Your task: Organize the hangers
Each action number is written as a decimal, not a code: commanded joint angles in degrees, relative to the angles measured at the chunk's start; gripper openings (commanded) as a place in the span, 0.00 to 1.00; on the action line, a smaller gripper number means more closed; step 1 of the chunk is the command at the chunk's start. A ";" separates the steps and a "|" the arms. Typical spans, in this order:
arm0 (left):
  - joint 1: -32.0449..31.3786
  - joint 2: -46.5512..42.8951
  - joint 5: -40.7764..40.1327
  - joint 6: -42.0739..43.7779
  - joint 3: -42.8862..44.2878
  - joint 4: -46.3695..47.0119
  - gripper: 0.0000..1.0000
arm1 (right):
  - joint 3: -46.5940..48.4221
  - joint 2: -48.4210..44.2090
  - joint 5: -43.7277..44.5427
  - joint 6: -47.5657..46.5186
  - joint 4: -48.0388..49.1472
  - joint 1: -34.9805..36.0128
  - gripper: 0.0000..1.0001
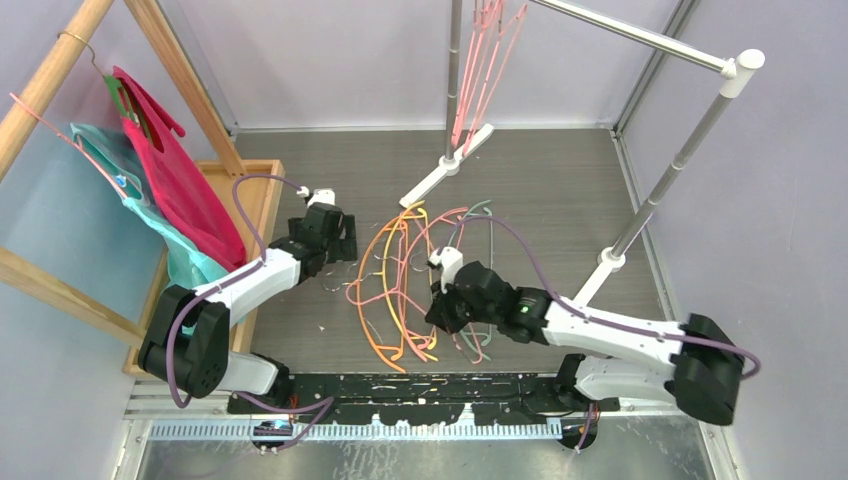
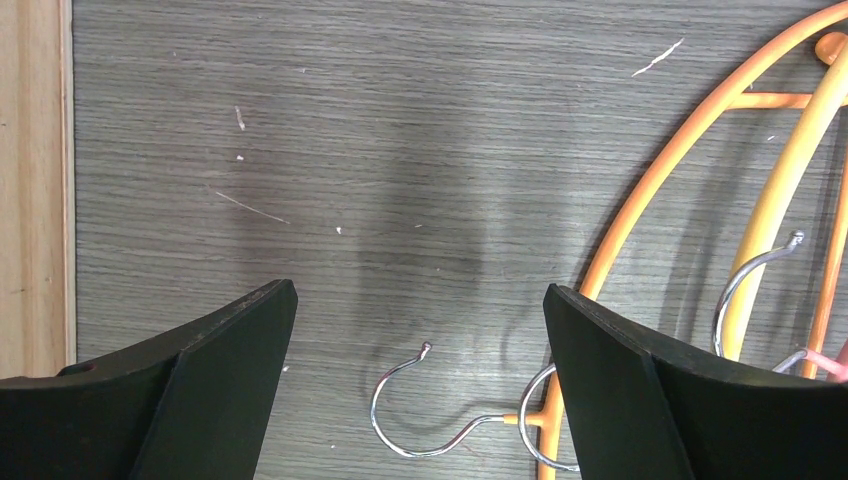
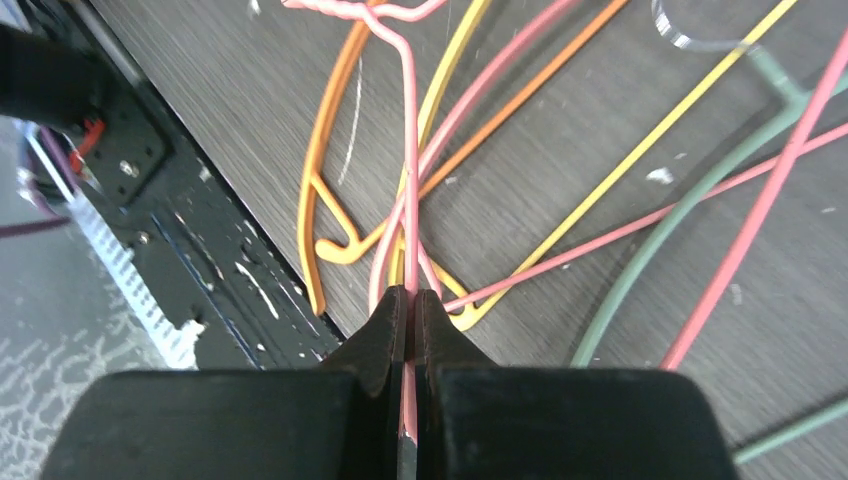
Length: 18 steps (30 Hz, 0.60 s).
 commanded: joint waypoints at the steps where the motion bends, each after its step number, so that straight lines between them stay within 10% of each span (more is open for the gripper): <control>1: 0.01 -0.78 -1.55 -0.74 1.08 2.00 0.98 | 3.11 -9.82 8.49 -0.22 -2.77 0.13 0.01; 18: 0.01 -1.36 -1.02 -1.00 0.92 2.01 0.98 | 13.59 -26.05 27.66 2.92 -18.56 -0.21 0.01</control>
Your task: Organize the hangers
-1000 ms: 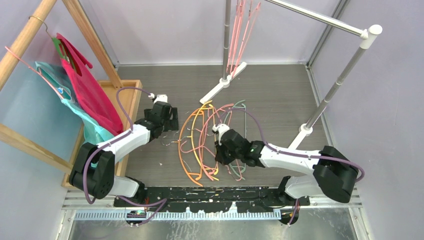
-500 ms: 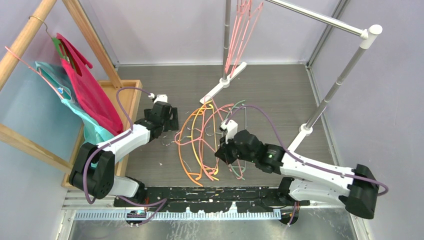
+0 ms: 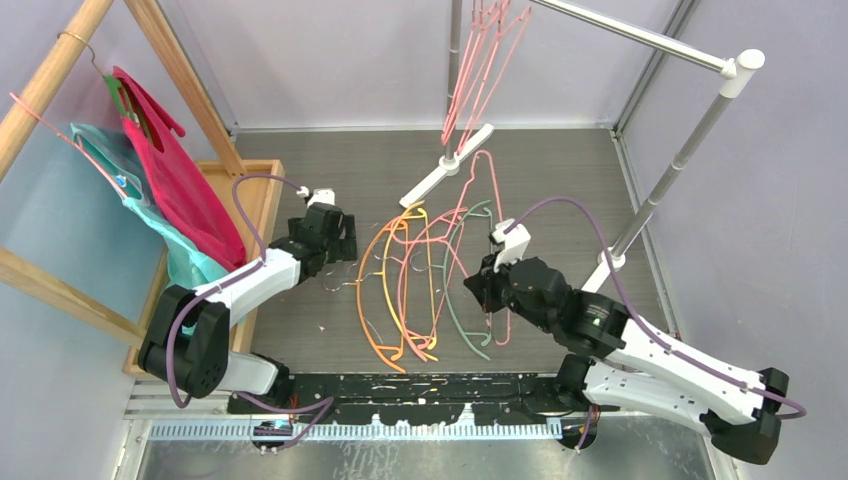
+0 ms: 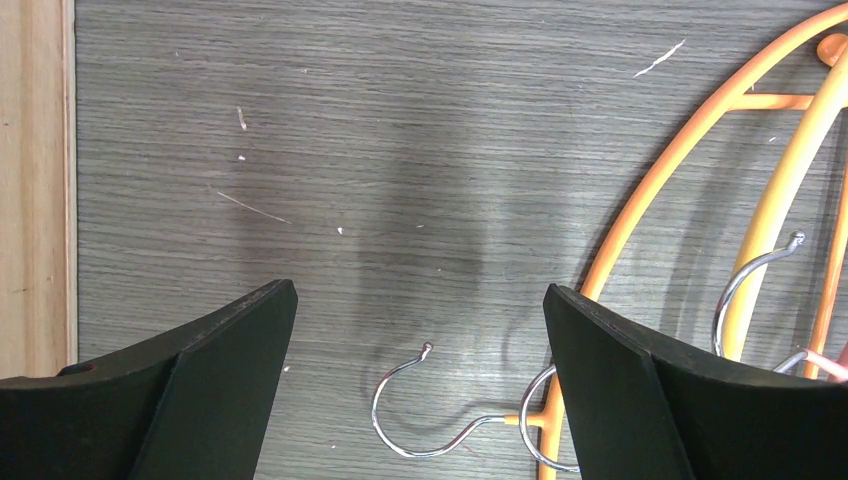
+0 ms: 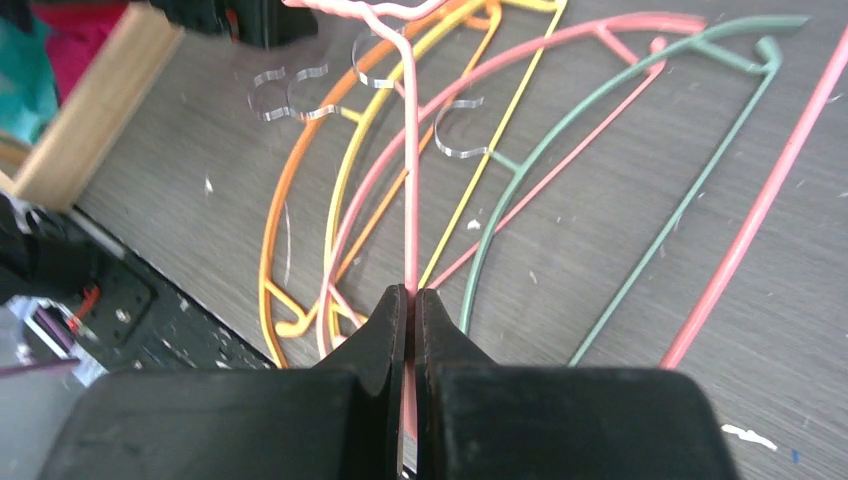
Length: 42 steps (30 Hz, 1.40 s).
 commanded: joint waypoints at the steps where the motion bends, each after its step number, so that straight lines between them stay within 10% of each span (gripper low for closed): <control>1: 0.02 -1.44 -0.84 -0.98 0.92 2.01 0.98 | 8.79 -2.43 7.97 0.81 -0.74 -0.13 0.01; 20: 0.02 -3.94 -0.58 -1.15 0.19 2.10 0.98 | 27.17 8.21 12.93 -5.57 9.24 -6.67 0.01; 30: 0.00 -4.90 -1.33 -1.22 -0.46 2.36 0.98 | 25.33 12.92 -23.04 5.47 23.03 -35.15 0.01; 42: 0.02 -3.66 -1.70 -1.07 -0.14 2.45 0.98 | 25.20 20.87 -42.73 15.98 46.40 -48.67 0.01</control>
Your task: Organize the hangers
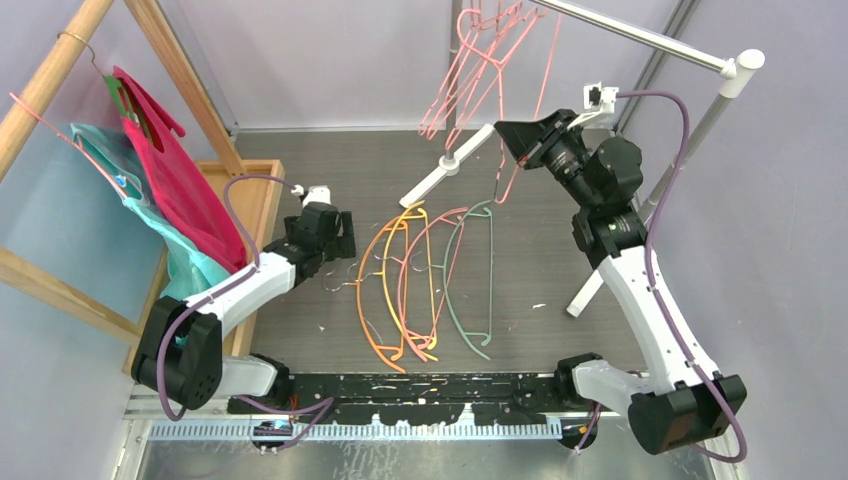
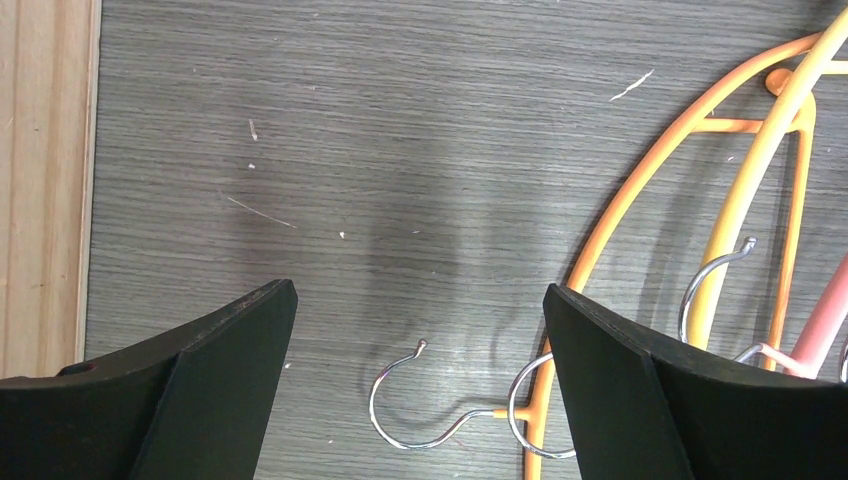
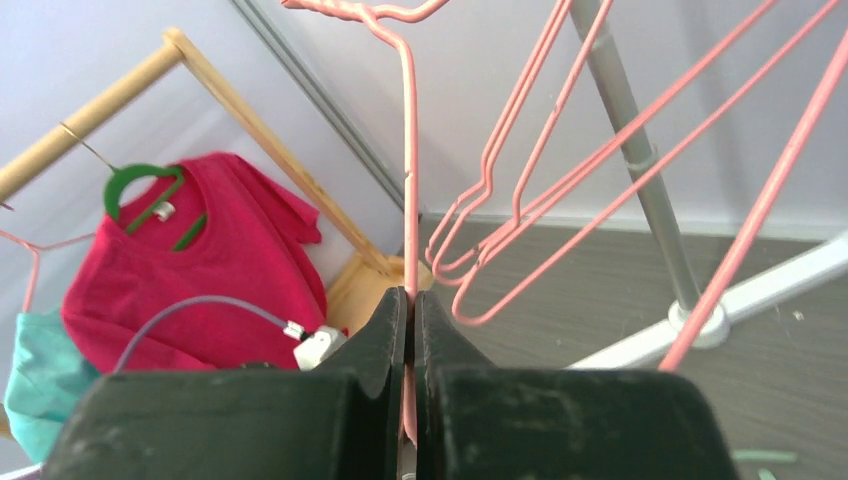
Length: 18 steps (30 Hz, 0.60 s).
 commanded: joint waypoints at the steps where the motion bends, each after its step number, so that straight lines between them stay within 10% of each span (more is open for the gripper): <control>1: 0.03 -0.25 -1.43 -0.08 0.33 2.48 0.98 | 0.19 2.48 -9.77 9.03 17.42 -5.47 0.01; 18: 0.02 2.09 -1.55 0.18 1.15 2.42 0.98 | -0.06 20.86 -13.51 29.52 48.32 -13.36 0.01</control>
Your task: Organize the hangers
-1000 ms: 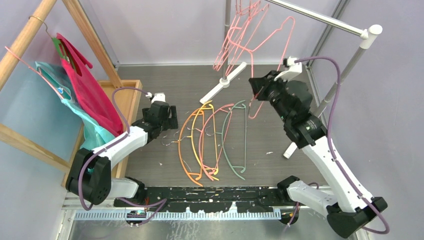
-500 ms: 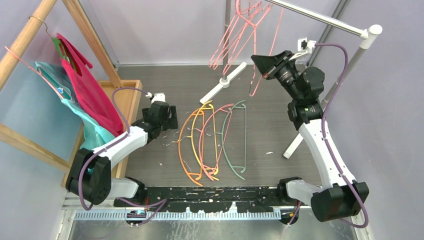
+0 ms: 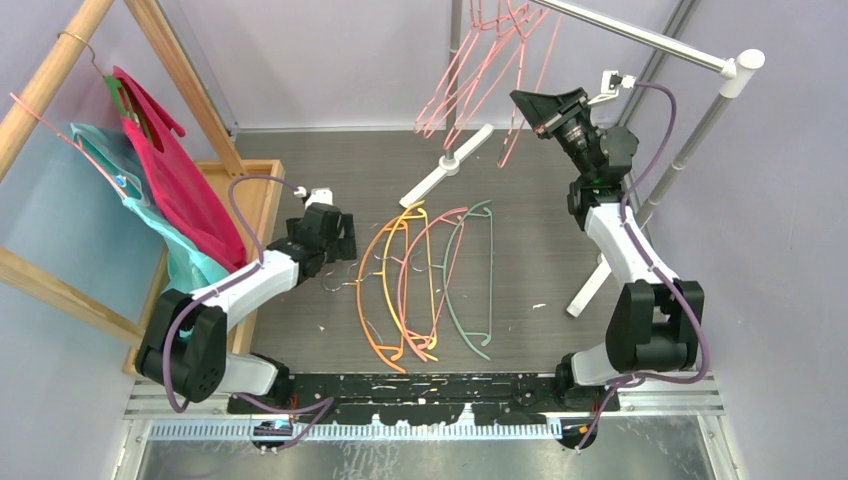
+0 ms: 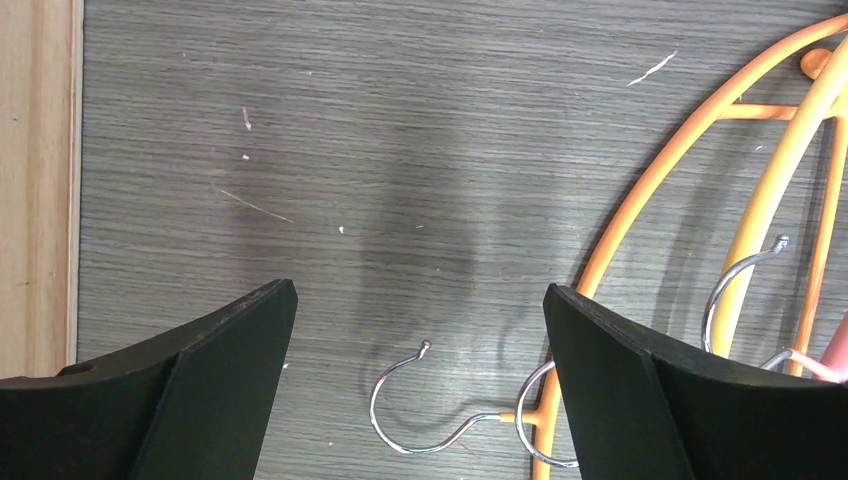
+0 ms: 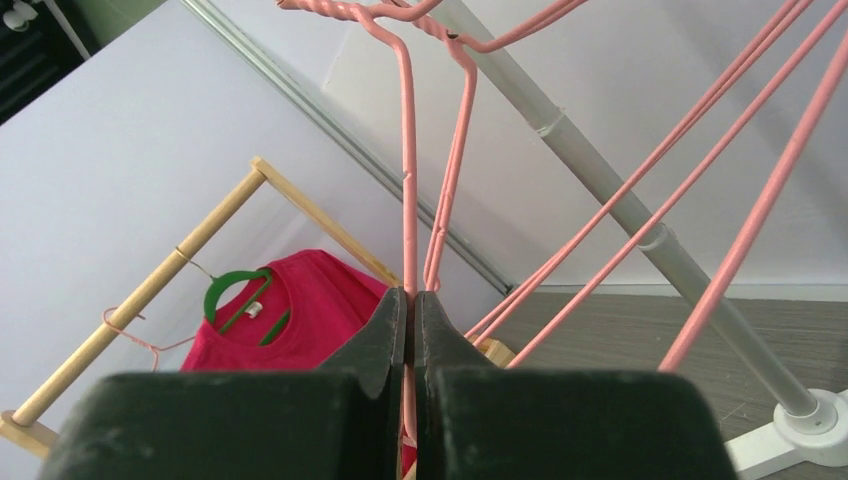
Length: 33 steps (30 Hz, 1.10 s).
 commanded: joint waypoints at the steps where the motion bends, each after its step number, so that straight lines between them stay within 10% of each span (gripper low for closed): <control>1: 0.01 0.14 -1.53 0.16 1.13 2.38 0.98 | 2.53 0.56 -0.22 2.64 9.02 -0.14 0.01; 33: 0.02 0.87 -1.98 0.42 1.69 2.05 0.98 | 15.71 14.76 2.33 -7.99 -7.32 7.00 0.01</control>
